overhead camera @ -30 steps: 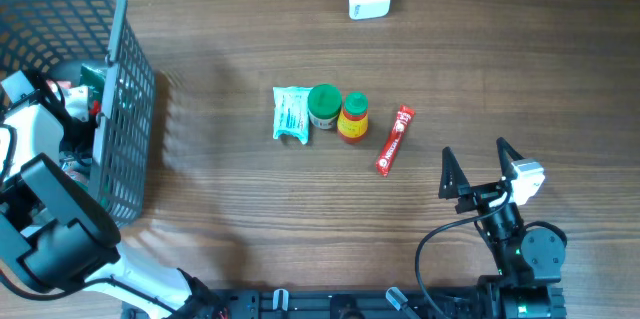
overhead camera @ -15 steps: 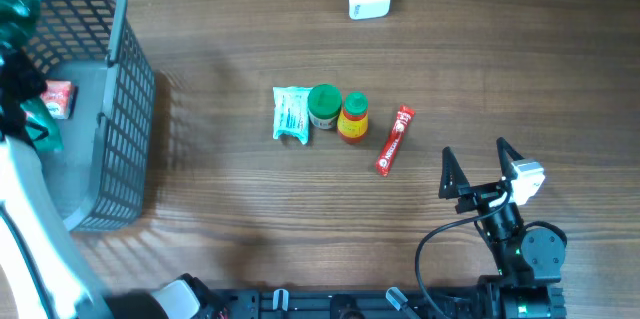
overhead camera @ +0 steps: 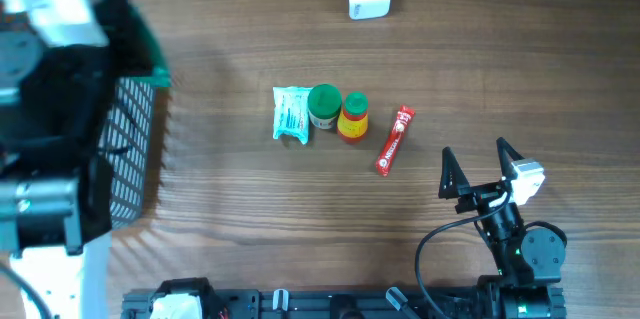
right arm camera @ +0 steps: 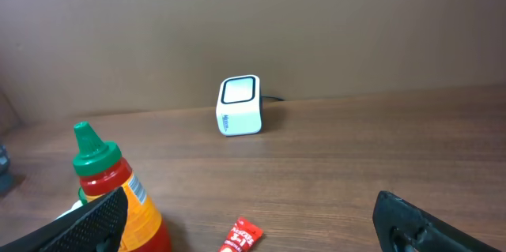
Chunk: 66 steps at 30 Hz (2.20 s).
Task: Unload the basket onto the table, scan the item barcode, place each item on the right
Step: 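Carry the glove pack out and lay it left of the tissue pack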
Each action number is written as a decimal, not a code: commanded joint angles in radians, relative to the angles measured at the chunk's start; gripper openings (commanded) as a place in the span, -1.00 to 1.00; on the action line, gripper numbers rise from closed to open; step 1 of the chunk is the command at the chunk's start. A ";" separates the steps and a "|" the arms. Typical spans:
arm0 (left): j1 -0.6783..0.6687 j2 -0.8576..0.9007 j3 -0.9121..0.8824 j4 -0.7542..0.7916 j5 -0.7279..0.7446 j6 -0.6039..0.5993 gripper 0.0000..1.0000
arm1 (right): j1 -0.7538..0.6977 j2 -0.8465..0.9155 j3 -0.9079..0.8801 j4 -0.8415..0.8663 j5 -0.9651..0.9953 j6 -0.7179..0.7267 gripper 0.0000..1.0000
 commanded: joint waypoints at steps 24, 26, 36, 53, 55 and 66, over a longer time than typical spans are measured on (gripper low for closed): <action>-0.330 0.832 0.004 -0.393 -0.251 -0.803 -0.92 | 0.007 -0.006 -0.001 0.003 0.013 0.006 1.00; -0.353 0.839 0.004 -0.362 -0.222 -0.803 -0.92 | 0.007 -0.006 -0.001 0.003 0.013 0.006 0.99; -0.439 0.838 0.004 -0.280 -0.190 -0.994 -0.71 | 0.007 -0.006 -0.001 0.003 0.013 0.006 0.99; -0.467 0.445 0.106 -0.187 -0.404 -0.768 1.00 | 0.006 -0.006 -0.001 0.003 0.013 0.006 0.99; -0.467 0.411 0.106 -0.177 -0.453 -0.757 1.00 | 0.007 -0.006 -0.001 0.003 0.013 0.006 1.00; -0.283 0.195 0.176 -0.129 -0.828 -0.659 1.00 | 0.007 -0.006 -0.001 0.003 0.013 0.006 0.99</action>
